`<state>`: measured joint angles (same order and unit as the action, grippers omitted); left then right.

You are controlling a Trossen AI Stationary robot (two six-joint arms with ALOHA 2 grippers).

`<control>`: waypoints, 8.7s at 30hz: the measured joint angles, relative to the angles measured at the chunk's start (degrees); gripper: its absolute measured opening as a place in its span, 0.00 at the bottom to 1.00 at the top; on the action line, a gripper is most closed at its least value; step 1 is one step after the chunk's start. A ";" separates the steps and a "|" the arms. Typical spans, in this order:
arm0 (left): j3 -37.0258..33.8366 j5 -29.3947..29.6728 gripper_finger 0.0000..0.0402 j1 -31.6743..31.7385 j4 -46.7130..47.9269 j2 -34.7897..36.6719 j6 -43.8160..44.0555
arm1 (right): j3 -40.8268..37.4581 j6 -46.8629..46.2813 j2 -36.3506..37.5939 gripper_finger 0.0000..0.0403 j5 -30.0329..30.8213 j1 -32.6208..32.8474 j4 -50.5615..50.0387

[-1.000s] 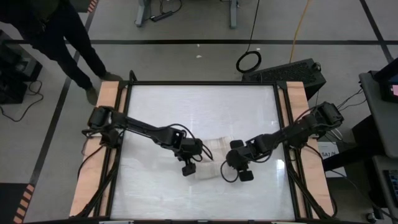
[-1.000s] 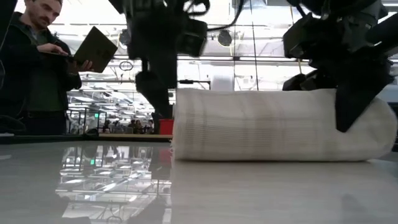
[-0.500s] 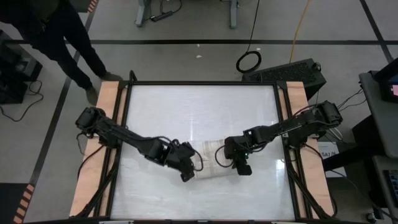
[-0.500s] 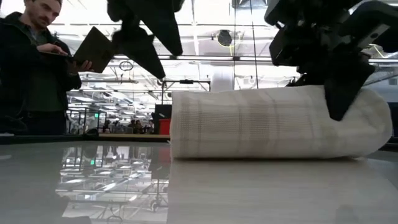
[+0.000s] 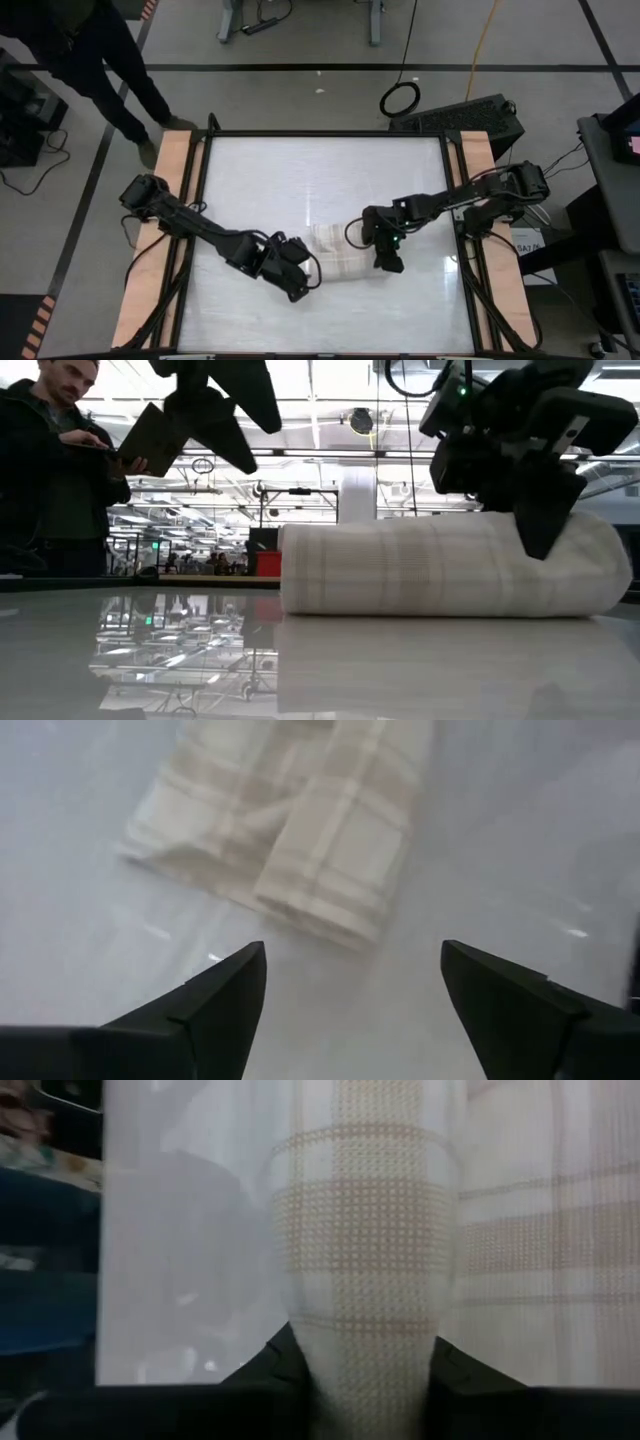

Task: Roll towel
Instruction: Roll the white-brown patterned towel

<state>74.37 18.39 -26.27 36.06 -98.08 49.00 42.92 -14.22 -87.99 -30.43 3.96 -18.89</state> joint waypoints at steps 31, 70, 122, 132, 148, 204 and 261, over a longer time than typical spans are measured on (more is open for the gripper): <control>-0.02 2.33 0.97 8.11 -15.83 -9.64 -32.12 | -1.69 0.47 -0.02 0.16 -11.84 -9.28 5.36; 0.02 -29.23 0.36 21.31 -15.57 -12.15 -38.75 | 2.08 2.77 19.86 0.83 13.98 -3.43 -17.99; 0.02 -38.05 0.36 26.95 -12.64 -12.17 -30.04 | -3.31 4.20 9.31 0.96 43.57 12.80 -3.15; 0.00 -36.32 0.36 27.05 -12.66 -12.17 -30.38 | -5.78 8.61 9.31 0.97 38.08 8.88 1.46; -0.02 -30.70 0.36 26.98 -12.97 -12.17 -30.03 | -5.60 10.61 0.48 0.81 32.77 6.19 5.20; 0.07 -1.38 0.73 9.10 -10.40 -5.70 -25.50 | -5.82 5.52 0.33 0.36 -2.44 -8.54 4.53; 0.07 -40.00 0.58 28.95 -13.10 -11.80 -35.69 | -4.73 -1.27 32.77 0.75 12.75 -7.23 -16.94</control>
<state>74.43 -21.61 2.68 22.96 -109.89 13.31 38.20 -15.50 -55.22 -17.68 -3.27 -35.83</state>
